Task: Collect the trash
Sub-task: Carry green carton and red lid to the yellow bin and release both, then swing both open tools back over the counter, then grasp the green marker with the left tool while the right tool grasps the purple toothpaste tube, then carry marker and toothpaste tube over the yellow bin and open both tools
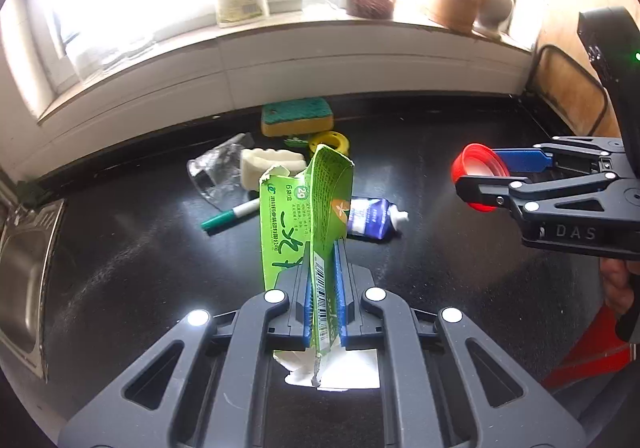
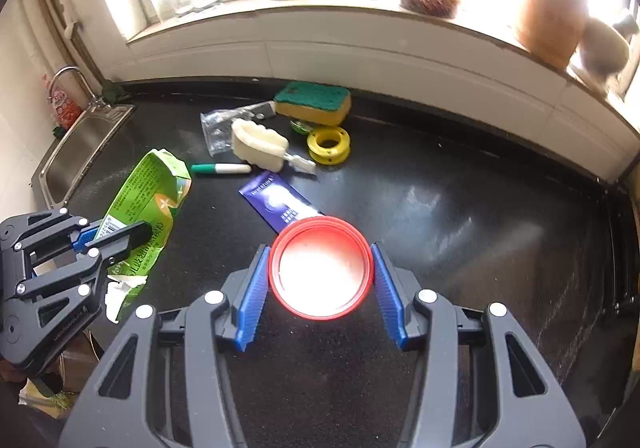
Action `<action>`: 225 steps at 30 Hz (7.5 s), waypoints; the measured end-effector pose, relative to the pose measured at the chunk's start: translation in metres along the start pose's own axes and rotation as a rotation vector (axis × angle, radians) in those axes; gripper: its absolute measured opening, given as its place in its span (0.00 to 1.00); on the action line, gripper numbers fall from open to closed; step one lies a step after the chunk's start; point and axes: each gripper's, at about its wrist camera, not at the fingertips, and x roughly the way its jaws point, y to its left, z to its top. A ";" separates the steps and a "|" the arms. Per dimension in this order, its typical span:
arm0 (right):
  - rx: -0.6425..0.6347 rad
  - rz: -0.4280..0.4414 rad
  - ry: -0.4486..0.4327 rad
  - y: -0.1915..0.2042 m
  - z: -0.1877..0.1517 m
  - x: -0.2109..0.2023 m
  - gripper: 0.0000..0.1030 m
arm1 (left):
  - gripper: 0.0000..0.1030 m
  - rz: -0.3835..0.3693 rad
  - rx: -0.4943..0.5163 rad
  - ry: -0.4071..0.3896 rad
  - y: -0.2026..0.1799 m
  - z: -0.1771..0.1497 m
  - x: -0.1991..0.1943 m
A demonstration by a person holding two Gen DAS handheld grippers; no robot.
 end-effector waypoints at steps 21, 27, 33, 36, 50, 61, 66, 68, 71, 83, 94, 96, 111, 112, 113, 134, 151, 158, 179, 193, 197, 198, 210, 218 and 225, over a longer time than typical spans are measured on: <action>-0.712 0.673 0.148 0.439 -0.050 0.016 0.49 | 0.08 0.581 -0.790 0.028 0.231 -0.297 -0.205; -0.837 0.735 0.265 0.531 -0.119 0.055 0.48 | 0.08 0.574 -0.987 0.109 0.266 -0.421 -0.190; -0.900 0.678 0.377 0.589 -0.173 0.132 0.49 | 0.08 0.503 -1.018 0.131 0.294 -0.485 -0.138; -0.910 0.638 0.410 0.603 -0.186 0.161 0.49 | 0.08 0.480 -1.032 0.124 0.306 -0.498 -0.118; -0.932 0.639 0.398 0.614 -0.182 0.161 0.72 | 0.83 0.508 -1.030 0.119 0.324 -0.515 -0.117; -0.758 0.618 0.193 0.499 -0.092 0.045 0.83 | 0.91 0.526 -0.880 0.082 0.279 -0.407 -0.183; -0.554 0.465 0.068 0.388 -0.034 0.000 0.88 | 0.92 0.380 -0.670 -0.015 0.240 -0.287 -0.177; -0.461 0.391 0.022 0.337 -0.016 -0.016 0.88 | 0.92 0.312 -0.573 -0.048 0.222 -0.243 -0.167; -0.313 0.284 -0.040 0.258 0.001 -0.039 0.88 | 0.92 0.183 -0.378 -0.097 0.180 -0.168 -0.145; 0.013 0.044 -0.105 0.050 -0.016 -0.070 0.88 | 0.92 -0.096 0.026 -0.107 0.035 -0.039 -0.078; 0.000 0.062 -0.045 0.024 -0.005 -0.028 0.88 | 0.92 -0.086 0.193 -0.033 0.045 -0.015 -0.004; -0.008 0.076 -0.026 0.021 0.000 -0.013 0.88 | 0.92 -0.087 0.246 -0.023 0.053 -0.011 0.017; -0.200 0.098 0.165 0.013 0.015 0.151 0.88 | 0.92 -0.206 0.337 0.099 0.121 0.011 0.190; -0.226 0.099 0.176 0.014 0.015 0.160 0.88 | 0.91 -0.218 0.349 0.102 0.120 0.010 0.194; -0.246 0.101 0.185 0.015 0.015 0.168 0.88 | 0.90 -0.239 0.349 0.092 0.120 0.009 0.195; -0.348 0.081 0.144 0.036 0.012 0.148 0.50 | 0.12 -0.144 0.231 0.079 0.088 -0.004 0.151; -0.157 0.061 -0.002 0.041 -0.019 0.046 0.50 | 0.12 0.011 0.089 0.011 0.048 -0.036 0.040; -0.178 0.051 -0.015 0.040 -0.026 0.043 0.50 | 0.12 0.034 0.031 0.007 0.050 -0.046 0.038; -0.636 0.443 -0.132 0.301 0.029 0.006 0.50 | 0.12 0.454 -0.445 -0.096 0.189 -0.161 -0.141; -0.948 0.714 0.214 0.549 -0.120 0.068 0.51 | 0.12 0.663 -0.906 0.092 0.263 -0.403 -0.192; -0.969 0.701 0.294 0.580 -0.148 0.098 0.51 | 0.12 0.636 -0.990 0.116 0.276 -0.451 -0.171; -0.972 0.693 0.315 0.588 -0.156 0.108 0.51 | 0.12 0.632 -0.996 0.120 0.278 -0.458 -0.166; -1.022 0.619 0.382 0.625 -0.195 0.163 0.77 | 0.30 0.566 -1.026 0.098 0.307 -0.496 -0.133; -0.974 0.621 0.365 0.597 -0.176 0.145 0.79 | 0.88 0.587 -1.021 0.117 0.304 -0.498 -0.130; -0.851 0.646 0.280 0.548 -0.129 0.094 0.80 | 0.88 0.606 -0.935 0.133 0.286 -0.455 -0.150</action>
